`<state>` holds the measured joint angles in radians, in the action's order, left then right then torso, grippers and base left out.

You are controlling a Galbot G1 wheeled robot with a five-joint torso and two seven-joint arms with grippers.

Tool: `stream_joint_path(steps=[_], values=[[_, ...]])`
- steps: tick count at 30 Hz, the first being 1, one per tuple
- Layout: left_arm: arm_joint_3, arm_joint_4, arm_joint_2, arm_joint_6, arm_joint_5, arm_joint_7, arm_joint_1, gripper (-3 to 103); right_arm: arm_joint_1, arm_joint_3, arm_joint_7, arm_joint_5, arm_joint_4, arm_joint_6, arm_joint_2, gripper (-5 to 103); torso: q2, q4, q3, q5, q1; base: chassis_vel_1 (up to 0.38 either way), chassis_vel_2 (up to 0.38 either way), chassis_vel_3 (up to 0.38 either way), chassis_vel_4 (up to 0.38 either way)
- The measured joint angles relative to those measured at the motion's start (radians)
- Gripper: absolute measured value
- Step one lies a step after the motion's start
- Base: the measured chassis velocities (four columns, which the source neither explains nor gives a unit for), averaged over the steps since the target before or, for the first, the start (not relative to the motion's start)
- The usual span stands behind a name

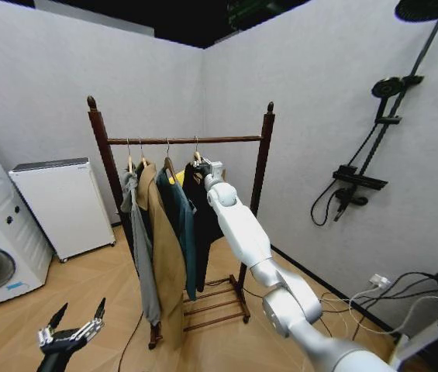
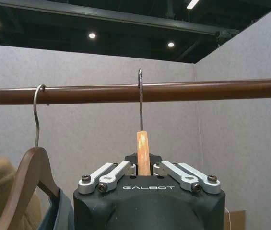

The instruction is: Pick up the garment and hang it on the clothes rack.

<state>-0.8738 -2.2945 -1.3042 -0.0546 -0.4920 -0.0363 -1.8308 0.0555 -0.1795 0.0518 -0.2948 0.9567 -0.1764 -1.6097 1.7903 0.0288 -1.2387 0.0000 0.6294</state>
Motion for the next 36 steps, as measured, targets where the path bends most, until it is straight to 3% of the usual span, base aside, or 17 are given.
stream_joint_path(steps=[10,20,30,31,32,36], values=[[0.0,0.0,0.0,0.0,0.0,0.0,0.0,100,0.013,-0.001,-0.01,0.002,0.045,0.011,0.001,10,-0.002,0.0,0.001,0.0,-0.001,0.0,0.0,0.0,0.0],[0.0,0.0,0.0,0.0,0.0,0.0,0.0,100,0.126,-0.009,-0.035,0.009,-0.127,-0.002,0.001,10,-0.003,0.0003,0.002,0.0,-0.001,0.0,0.0,0.0,0.0],[0.0,0.0,0.0,0.0,0.0,0.0,0.0,100,0.051,0.026,-0.038,0.007,-0.071,-0.027,0.001,10,-0.004,-0.0001,0.002,0.0,-0.002,0.0,0.0,0.0,0.0],[0.0,0.0,0.0,0.0,0.0,0.0,0.0,100,0.03,0.023,-0.06,-0.012,-0.053,-0.014,0.002,9,-0.004,0.0,0.002,0.0,-0.002,0.0,0.0,0.0,0.0],[0.0,0.0,0.0,0.0,0.0,0.0,0.0,100,0.008,0.021,-0.098,-0.032,-0.038,-0.01,0.002,14,-0.004,0.0003,0.002,-0.0002,-0.002,0.0,0.0,0.0,0.0],[0.0,0.0,0.0,0.0,0.0,0.0,0.0,100,-0.022,0.02,-0.133,-0.051,-0.003,0.0,0.002,19,-0.004,0.0001,0.002,0.0001,-0.002,0.0,0.0,0.0,0.0]])
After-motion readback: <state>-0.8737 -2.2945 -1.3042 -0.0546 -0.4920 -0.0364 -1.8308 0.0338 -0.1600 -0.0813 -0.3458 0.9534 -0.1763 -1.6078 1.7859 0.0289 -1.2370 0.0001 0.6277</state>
